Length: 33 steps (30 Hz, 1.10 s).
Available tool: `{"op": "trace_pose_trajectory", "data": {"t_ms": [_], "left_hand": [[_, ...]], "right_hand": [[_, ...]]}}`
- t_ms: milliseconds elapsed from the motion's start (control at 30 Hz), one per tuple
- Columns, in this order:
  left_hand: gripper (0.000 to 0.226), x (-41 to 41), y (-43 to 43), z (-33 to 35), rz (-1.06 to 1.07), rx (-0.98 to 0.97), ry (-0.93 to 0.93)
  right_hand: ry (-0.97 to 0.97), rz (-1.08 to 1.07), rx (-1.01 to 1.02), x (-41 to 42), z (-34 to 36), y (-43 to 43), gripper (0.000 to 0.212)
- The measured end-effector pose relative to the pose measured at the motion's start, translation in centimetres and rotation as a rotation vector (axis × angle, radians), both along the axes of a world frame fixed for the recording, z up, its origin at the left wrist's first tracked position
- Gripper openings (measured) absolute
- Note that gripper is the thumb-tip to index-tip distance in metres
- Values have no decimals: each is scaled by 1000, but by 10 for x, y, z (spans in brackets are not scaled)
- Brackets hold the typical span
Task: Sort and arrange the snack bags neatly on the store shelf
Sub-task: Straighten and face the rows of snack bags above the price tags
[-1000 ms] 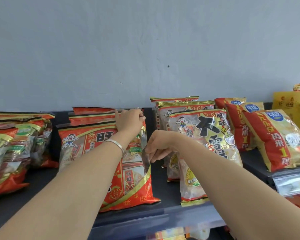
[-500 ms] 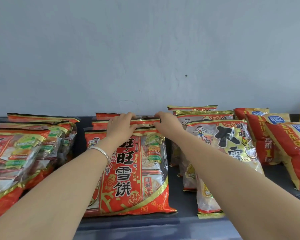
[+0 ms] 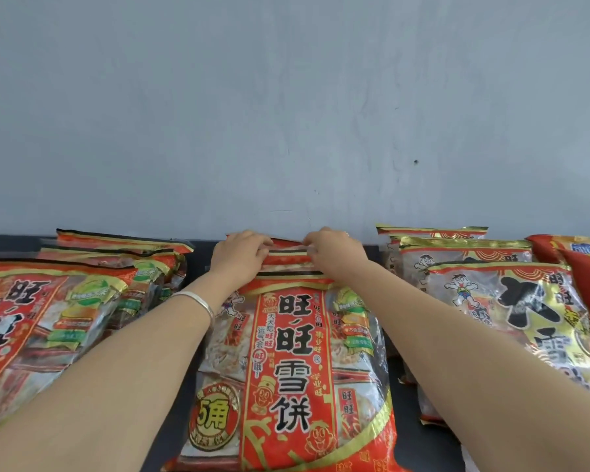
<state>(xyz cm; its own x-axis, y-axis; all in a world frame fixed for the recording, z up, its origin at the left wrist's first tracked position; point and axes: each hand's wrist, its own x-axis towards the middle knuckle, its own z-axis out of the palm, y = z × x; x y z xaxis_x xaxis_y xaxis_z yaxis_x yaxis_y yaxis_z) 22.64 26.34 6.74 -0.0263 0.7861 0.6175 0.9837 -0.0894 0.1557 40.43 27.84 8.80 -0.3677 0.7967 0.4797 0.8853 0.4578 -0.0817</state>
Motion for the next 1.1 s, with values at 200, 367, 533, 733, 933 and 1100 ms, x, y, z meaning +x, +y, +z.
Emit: {"op": "trace_pose_trajectory", "data": {"t_ms": [200, 367, 533, 733, 933, 1100], "left_hand": [[38, -12, 36, 11, -63, 32, 69], [30, -7, 63, 22, -108, -62, 103], [18, 7, 80, 21, -69, -8, 30], [26, 9, 94, 15, 36, 47, -105], [26, 11, 95, 15, 77, -3, -150], [23, 6, 90, 12, 131, 86, -65]], "right_hand": [[-119, -54, -22, -25, 3, 23, 31], [-108, -133, 19, -27, 2, 36, 28], [-30, -193, -14, -21, -2, 43, 32], [64, -351, 19, -7, -1, 50, 30], [95, -336, 52, -9, 2, 57, 29], [37, -338, 190, -18, -1, 57, 27]]}}
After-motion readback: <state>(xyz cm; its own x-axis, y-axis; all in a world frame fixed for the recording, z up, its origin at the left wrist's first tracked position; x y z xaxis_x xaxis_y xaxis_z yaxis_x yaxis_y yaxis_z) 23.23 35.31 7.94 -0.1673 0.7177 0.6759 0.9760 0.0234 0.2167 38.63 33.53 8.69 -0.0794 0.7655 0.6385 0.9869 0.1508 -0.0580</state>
